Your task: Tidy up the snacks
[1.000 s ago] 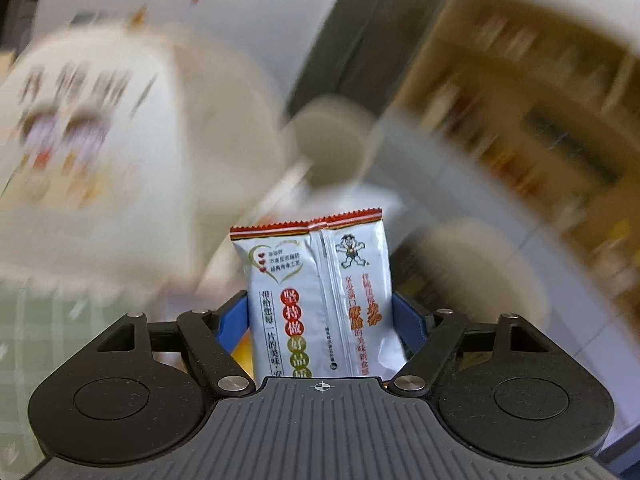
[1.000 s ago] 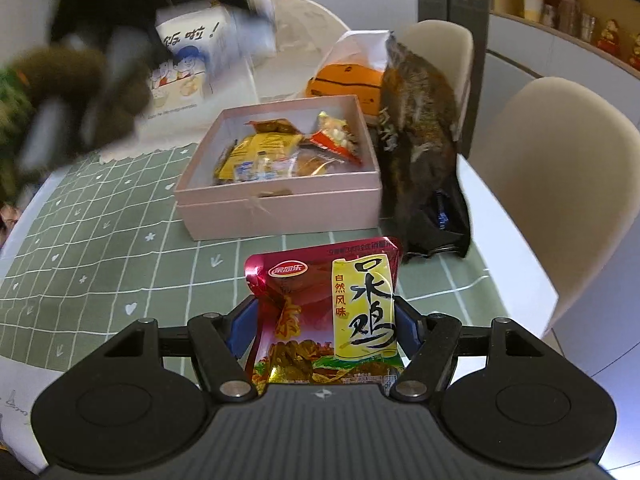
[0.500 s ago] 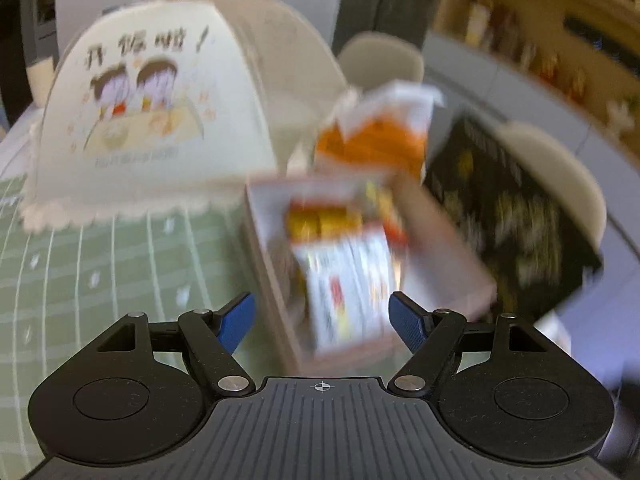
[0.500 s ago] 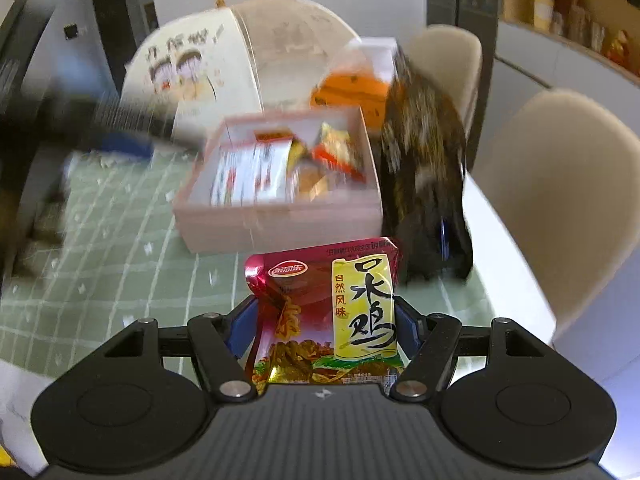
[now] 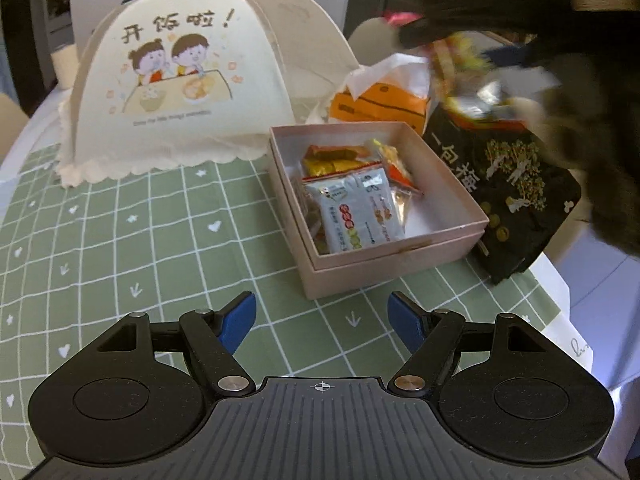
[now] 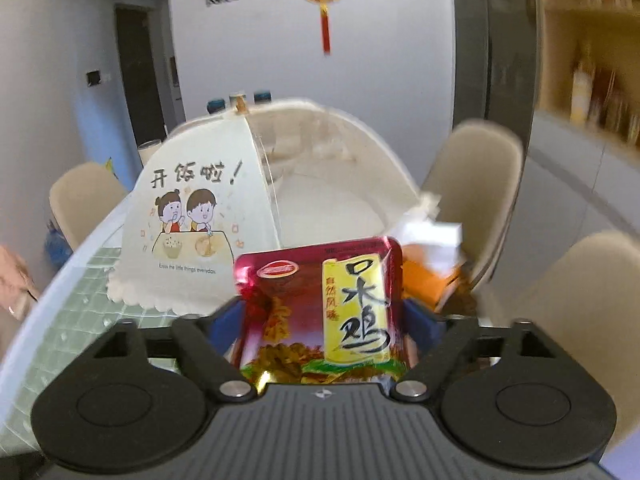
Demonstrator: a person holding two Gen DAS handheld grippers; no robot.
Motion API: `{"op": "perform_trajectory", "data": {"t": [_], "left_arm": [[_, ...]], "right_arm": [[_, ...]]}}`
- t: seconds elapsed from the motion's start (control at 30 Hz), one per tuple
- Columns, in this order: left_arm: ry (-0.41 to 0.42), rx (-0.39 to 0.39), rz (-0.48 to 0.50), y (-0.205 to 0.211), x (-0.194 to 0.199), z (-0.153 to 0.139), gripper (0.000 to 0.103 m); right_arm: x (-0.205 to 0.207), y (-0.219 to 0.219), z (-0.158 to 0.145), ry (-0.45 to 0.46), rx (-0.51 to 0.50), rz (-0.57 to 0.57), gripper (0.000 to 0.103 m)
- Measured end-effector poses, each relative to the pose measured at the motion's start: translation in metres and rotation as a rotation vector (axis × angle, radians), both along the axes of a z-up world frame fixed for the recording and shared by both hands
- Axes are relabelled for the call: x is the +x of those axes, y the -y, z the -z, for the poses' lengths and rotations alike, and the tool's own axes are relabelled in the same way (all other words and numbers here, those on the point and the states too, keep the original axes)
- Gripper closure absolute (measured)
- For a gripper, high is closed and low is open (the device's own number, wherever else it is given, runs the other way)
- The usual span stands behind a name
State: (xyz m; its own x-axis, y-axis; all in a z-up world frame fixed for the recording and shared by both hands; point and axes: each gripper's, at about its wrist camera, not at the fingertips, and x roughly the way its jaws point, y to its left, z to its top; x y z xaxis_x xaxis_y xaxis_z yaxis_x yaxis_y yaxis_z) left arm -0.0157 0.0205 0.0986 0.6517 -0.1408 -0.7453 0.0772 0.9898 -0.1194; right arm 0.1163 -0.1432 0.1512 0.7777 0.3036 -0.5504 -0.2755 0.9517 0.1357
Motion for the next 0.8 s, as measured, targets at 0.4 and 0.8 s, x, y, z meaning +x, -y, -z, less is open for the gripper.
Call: {"op": "perform_trajectory", "data": {"t": [0.4,0.8], "left_arm": [[-0.018,-0.003,-0.013,-0.005,-0.003,0.01,0.024],[0.007,-0.042,-0.115,-0.026,-0.007,0.098,0.024]], "right_arm": [[-0.014,-0.001,0.06,-0.117,0.029,-0.03,0.015],[-0.12,-0.009,0.15,-0.081,-0.135,-0.052,0.015]]}}
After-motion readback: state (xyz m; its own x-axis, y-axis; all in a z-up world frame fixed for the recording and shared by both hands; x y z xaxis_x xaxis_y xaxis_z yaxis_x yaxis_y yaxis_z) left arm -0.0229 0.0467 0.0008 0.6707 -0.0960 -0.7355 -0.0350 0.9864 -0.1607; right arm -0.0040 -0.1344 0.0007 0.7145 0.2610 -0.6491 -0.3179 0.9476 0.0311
